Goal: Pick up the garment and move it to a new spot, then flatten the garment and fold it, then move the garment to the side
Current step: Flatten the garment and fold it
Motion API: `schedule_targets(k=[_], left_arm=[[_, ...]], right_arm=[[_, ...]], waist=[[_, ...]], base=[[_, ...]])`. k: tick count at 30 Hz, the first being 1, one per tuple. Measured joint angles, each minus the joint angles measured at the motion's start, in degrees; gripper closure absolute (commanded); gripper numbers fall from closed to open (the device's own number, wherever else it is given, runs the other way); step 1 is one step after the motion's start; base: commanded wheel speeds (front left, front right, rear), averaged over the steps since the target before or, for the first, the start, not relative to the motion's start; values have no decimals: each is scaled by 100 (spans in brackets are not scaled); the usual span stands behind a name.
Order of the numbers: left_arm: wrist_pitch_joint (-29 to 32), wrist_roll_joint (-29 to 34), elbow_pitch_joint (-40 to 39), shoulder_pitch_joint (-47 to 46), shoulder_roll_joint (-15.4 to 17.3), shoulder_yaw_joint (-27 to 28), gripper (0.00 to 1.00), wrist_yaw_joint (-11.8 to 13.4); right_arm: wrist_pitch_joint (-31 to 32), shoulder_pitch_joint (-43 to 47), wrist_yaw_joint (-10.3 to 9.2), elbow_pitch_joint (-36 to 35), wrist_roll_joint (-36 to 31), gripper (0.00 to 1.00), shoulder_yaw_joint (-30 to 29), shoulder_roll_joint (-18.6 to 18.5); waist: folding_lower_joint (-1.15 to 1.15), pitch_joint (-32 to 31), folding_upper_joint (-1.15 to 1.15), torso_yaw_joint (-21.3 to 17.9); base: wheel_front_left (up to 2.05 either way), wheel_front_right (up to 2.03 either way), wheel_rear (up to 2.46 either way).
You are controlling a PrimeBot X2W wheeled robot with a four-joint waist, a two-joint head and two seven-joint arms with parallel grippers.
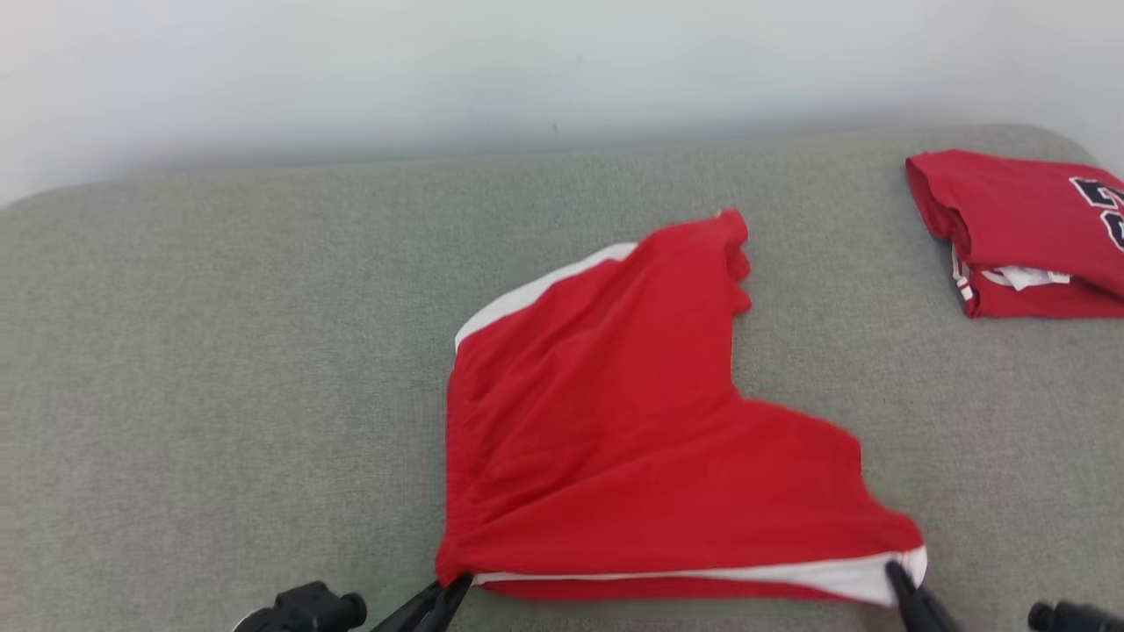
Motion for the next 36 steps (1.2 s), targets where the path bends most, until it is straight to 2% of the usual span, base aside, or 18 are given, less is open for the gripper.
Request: schedule_targets(k=[9,14,18,21,25,31,36], left_arm=[[0,298,163,500,-22,272,100,-160],[0,417,193,615,-268,528,100,-215],[0,450,164,539,-337,697,100,-266],[31,457,73,93,-291,701,100,-272],[409,417,-170,-1003,-64,650,100,-299],[1127,-260,-388,-3188,155,502,100,-311],[1669,-732,14,-5198,166,345,100,-312]], right_arm=[[348,928,0,-526,-402,100,-404,545],[478,888,0,-687,-546,100,-537,775],[502,553,0,-820,-621,100,-555,738],[583,-109,0,-920,-681,100,-538,493],[651,-1383,0,-805,-747,100,-394,162],[732,-3750,0,-215,-594,100,-143,-22],[839,-5899,0,523,-435,100,4,0]], waist=[[0,-266,0,158],[1,-280,1,201],[1,-284,1,252],[2,-236,1,258],[2,-110,1,231],[2,271,2,175],[3,773,2,114]], base=[[0,0,0],[0,0,0],[0,0,0],[0,0,0],[0,0,0],[0,0,0],[0,0,0]])
